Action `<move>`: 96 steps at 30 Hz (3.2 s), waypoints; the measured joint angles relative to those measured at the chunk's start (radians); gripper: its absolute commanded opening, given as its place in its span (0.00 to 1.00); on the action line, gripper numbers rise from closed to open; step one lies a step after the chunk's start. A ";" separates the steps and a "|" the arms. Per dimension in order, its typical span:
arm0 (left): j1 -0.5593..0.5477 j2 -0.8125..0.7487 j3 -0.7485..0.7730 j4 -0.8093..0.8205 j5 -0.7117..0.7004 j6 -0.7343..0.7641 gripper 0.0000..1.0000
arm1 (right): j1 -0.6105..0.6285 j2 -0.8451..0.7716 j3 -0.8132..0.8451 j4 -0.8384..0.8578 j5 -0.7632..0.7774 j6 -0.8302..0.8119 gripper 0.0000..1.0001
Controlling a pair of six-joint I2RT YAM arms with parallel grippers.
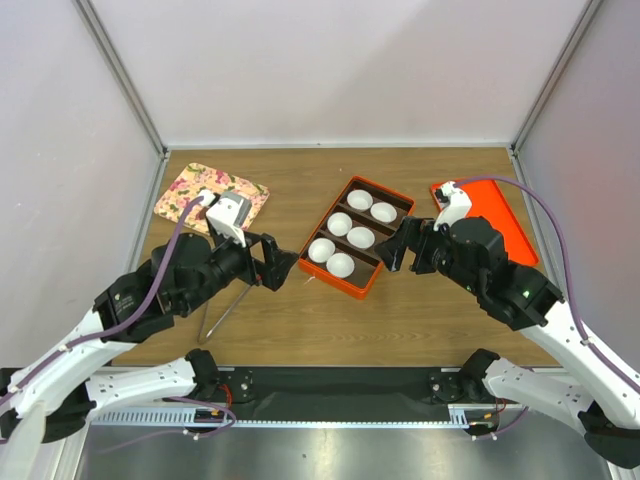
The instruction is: Pack the chocolate
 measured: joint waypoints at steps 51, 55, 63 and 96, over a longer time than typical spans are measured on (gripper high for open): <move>0.760 0.883 -0.092 -0.317 0.143 0.211 0.95 | -0.003 -0.337 -0.202 0.098 -0.165 -0.097 1.00; 0.709 0.882 -0.093 -0.312 0.154 0.211 0.91 | -0.003 -0.336 -0.203 0.098 -0.166 -0.096 1.00; 0.669 0.882 -0.133 -0.258 0.190 0.215 0.83 | -0.003 -0.325 -0.203 0.097 -0.166 -0.087 1.00; 0.669 0.955 -0.057 -0.119 0.358 0.143 0.15 | -0.005 -0.309 -0.214 0.081 -0.161 -0.043 1.00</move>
